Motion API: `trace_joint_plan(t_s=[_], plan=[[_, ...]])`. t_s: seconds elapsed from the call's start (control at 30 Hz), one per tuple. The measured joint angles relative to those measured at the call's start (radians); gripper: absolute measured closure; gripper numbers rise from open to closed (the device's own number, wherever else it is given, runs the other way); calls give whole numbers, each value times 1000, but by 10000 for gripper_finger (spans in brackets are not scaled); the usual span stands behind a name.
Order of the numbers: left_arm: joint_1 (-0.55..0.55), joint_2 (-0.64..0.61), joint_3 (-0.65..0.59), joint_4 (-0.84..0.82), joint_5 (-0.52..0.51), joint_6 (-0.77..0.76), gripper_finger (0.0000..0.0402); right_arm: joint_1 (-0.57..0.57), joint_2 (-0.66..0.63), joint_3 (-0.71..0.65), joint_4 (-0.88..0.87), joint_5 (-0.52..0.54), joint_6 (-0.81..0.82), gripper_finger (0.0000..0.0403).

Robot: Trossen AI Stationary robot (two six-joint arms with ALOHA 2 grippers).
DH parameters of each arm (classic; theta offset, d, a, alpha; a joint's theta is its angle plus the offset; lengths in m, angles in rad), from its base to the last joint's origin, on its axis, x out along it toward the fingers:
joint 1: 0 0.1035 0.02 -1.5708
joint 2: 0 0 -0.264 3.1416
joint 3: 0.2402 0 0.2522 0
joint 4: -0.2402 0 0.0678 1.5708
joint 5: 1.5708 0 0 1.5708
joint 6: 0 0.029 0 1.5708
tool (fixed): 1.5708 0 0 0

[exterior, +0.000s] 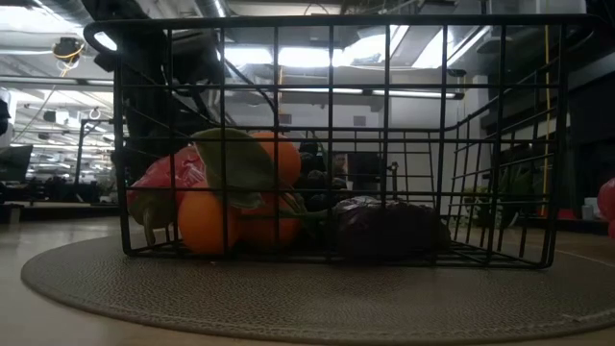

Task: Build produce basket
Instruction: Put the yellow pear into the black wire basket

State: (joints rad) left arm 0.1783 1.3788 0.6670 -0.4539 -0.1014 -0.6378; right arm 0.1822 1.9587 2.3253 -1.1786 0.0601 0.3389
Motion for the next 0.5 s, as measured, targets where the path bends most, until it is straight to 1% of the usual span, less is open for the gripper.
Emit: trace_joint_plan(t_s=[0.3, 0.4, 0.5], plan=[[1, 8, 0, -9, -110, -11, 265, 0, 0, 0, 0, 0, 0, 183], [9, 8, 0, -9, -107, -18, 265, 0, 0, 0, 0, 0, 0, 183], [14, 9, 0, -20, -87, -72, 265, 0, 0, 0, 0, 0, 0, 183]])
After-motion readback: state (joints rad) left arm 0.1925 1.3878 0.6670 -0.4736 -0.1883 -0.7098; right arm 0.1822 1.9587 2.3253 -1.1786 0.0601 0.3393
